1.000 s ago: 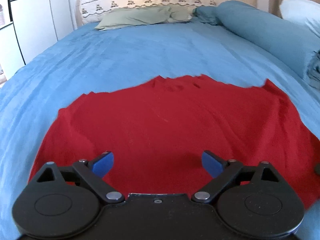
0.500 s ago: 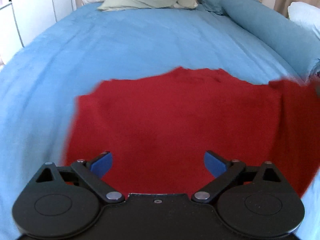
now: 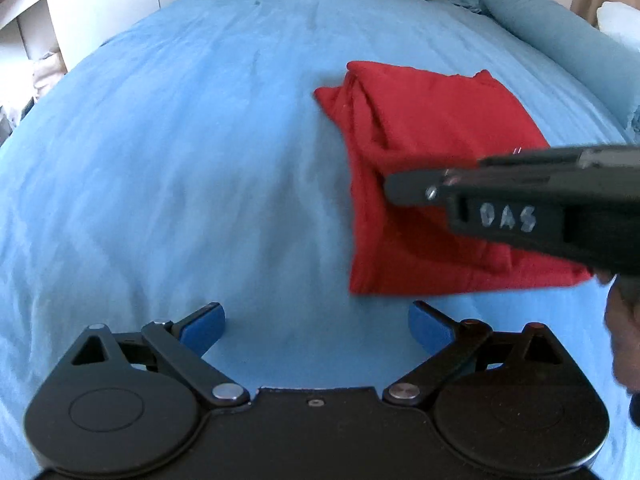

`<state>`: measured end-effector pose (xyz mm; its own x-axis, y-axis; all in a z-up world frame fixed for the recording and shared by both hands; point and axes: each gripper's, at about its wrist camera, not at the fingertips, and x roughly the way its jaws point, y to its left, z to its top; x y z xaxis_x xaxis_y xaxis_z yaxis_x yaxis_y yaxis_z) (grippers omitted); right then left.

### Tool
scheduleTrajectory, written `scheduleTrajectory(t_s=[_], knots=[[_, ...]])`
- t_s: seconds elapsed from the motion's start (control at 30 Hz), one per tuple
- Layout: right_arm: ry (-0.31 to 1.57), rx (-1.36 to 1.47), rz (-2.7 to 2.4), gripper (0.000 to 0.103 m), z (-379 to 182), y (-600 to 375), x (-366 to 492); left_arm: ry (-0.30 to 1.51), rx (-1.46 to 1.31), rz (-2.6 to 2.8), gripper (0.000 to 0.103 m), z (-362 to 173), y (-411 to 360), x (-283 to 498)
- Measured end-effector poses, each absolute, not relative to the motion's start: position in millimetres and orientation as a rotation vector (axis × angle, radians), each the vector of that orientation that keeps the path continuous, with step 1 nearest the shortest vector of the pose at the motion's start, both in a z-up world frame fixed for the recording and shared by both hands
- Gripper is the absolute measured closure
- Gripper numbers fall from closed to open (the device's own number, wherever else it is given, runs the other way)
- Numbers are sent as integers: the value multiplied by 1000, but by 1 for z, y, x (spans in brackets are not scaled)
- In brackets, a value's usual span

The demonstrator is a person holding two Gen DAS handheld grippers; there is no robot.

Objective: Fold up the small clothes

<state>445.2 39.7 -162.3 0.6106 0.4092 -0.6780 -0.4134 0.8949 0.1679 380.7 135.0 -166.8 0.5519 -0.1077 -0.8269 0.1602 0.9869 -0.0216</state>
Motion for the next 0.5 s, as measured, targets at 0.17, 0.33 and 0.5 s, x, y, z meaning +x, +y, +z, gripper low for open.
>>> scheduleTrajectory(t_s=[0.17, 0.33, 0.5], knots=[[742, -34, 503, 77, -148, 42, 431, 948, 32, -156, 3, -164, 143, 377], [820, -156, 514, 62, -165, 58, 434, 942, 34, -158, 3, -162, 147, 364], [693, -47, 517, 24, -131, 16, 405, 912, -4, -195, 3, -150, 152, 354]])
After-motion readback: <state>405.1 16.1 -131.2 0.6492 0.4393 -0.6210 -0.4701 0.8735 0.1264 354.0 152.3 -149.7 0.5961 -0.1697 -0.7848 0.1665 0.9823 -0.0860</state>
